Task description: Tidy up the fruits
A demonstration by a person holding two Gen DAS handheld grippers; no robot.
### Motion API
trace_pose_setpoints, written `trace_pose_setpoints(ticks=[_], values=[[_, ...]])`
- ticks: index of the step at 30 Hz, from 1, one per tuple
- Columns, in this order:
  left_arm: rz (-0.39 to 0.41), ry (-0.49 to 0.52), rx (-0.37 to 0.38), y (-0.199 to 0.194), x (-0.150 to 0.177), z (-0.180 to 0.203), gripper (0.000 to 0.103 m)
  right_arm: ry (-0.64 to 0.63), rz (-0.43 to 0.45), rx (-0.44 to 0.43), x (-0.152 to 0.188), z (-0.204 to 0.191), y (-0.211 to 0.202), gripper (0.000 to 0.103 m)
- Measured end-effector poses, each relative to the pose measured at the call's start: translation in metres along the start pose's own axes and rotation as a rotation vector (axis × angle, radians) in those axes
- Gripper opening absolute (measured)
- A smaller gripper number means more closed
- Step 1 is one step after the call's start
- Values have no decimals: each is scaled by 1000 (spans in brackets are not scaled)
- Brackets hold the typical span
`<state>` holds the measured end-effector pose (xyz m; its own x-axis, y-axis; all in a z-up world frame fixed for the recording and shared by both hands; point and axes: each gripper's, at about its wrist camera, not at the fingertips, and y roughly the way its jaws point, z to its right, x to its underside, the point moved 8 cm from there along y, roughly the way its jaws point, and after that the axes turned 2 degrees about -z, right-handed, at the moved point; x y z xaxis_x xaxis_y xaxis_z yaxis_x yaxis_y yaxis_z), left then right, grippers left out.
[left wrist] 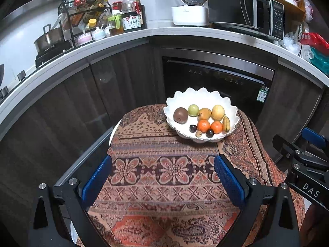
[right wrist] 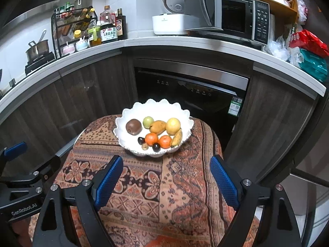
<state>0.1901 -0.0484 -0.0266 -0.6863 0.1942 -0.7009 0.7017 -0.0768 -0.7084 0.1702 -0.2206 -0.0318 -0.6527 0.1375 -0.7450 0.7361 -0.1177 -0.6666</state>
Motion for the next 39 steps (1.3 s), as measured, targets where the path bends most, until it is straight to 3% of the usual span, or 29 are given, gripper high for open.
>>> trace_pose_setpoints(ticks=[21, 39], values=[[-13, -1, -35, -33, 56, -1, 101, 10, 3, 0, 50, 9, -32, 87], [-9, -13, -30, -38, 59, -1, 101, 9, 14, -1, 52, 10, -40, 87]])
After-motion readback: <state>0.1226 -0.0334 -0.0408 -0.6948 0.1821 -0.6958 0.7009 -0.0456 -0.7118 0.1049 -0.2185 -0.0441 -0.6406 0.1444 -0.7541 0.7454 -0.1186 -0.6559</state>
